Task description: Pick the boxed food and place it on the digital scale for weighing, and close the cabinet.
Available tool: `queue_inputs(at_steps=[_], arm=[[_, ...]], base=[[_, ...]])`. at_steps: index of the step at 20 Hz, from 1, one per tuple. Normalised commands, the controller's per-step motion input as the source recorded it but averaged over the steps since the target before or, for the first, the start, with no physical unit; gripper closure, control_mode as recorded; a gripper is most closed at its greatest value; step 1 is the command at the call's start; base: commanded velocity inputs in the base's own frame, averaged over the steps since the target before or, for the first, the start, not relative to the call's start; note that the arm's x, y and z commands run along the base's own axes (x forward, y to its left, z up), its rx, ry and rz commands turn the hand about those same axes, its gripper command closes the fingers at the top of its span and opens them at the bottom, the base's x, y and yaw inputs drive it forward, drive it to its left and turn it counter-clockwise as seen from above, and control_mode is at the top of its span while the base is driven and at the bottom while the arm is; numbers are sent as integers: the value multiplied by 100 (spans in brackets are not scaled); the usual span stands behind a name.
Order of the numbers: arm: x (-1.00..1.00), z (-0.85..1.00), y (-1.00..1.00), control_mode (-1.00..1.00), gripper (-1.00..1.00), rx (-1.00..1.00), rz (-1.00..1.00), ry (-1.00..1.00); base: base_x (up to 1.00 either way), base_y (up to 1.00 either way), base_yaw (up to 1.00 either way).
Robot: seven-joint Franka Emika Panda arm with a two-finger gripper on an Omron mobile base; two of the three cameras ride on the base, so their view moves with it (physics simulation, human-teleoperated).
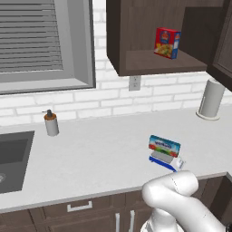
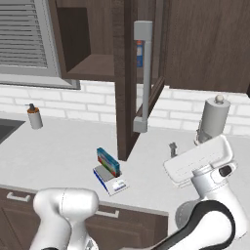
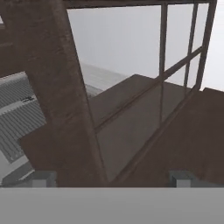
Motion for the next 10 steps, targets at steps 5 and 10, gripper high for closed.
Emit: queue_inputs(at_steps=[5, 10], arm=[[31, 99, 64, -100, -100, 11, 1, -23], [19, 100, 85, -100, -100, 7, 3, -22]], base=[[0, 0, 0], [0, 0, 0]])
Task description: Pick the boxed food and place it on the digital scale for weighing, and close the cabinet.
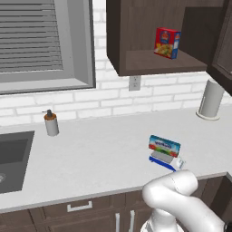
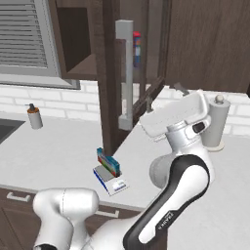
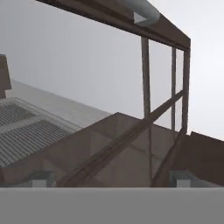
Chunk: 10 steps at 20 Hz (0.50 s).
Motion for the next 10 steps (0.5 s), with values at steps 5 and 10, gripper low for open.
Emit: queue_inputs(at_steps=[5, 10], arm=[[6, 82, 92, -100, -100, 3, 3, -11], [72, 9, 100, -100, -100, -6, -15, 2]], base=[[0, 0, 0], [0, 0, 0]])
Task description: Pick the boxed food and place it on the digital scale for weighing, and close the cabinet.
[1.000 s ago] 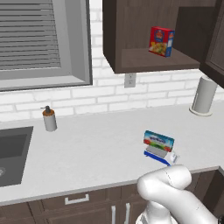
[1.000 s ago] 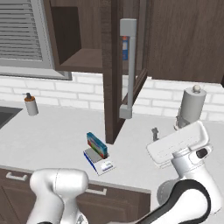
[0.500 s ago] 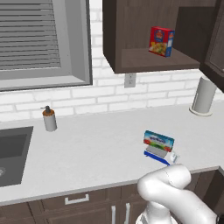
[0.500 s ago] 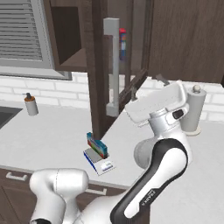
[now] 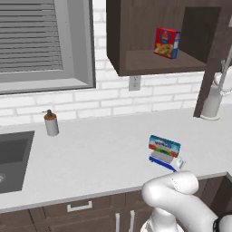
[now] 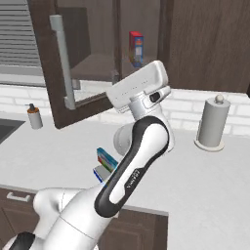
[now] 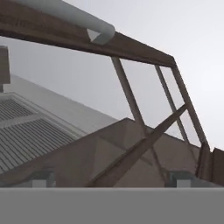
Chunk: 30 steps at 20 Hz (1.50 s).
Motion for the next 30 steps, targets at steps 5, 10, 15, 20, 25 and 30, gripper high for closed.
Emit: queue_inputs(at_steps=[5, 10, 15, 20, 25, 30], arm=[[97, 0, 100, -100, -100, -9, -31, 12], [74, 4, 97, -100, -100, -16, -47, 23], [92, 0, 81, -100, -100, -19, -48, 31], [95, 0, 22, -100, -100, -8, -29, 31], [68, 0, -2, -100, -100, -1, -12, 10], [53, -3, -8, -100, -100, 0, -5, 1]], base=[[0, 0, 0], [0, 0, 0], [0, 0, 0], [0, 0, 0], [0, 0, 0], [0, 0, 0]])
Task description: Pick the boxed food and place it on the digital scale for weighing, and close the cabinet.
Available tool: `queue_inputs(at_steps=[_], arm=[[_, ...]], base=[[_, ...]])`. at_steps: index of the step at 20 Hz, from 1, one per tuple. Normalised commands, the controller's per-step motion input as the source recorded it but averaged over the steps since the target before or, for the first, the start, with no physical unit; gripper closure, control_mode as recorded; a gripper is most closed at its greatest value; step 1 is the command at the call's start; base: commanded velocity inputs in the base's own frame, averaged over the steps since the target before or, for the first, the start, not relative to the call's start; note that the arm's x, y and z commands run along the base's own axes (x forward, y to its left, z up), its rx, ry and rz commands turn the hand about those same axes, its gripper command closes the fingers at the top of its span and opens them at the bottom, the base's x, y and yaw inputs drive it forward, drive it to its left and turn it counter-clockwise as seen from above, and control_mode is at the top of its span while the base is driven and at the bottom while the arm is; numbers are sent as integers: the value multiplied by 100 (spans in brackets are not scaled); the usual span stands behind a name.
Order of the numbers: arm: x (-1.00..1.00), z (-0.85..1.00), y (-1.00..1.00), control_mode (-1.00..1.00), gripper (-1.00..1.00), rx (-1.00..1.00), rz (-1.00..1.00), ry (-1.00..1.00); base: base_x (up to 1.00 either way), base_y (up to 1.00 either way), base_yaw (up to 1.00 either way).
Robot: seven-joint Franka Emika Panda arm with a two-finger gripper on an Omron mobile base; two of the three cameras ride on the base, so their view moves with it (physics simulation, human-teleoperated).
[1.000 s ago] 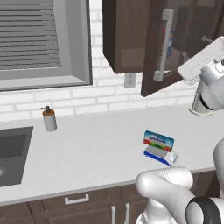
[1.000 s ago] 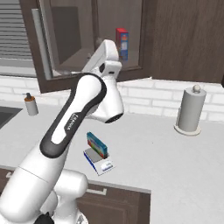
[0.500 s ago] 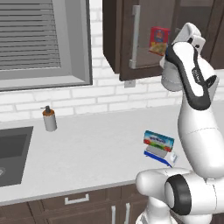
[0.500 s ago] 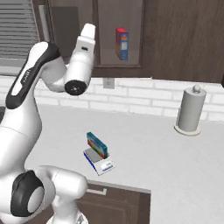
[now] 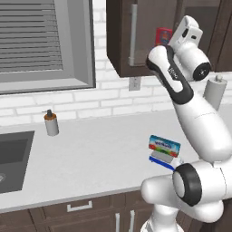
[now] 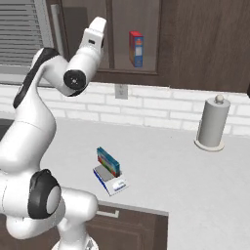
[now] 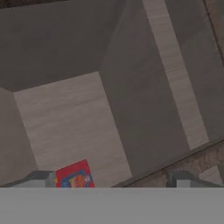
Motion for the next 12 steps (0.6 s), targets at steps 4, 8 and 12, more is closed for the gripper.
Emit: queue_inputs(at_steps=[4, 8, 12], arm=[[80, -42, -1, -100, -100, 0, -2, 1], [100, -54, -2, -100, -100, 0, 0, 3], [100, -52, 0, -100, -100, 0, 0, 17]], base=[[0, 0, 0], [0, 0, 0], [0, 0, 0]])
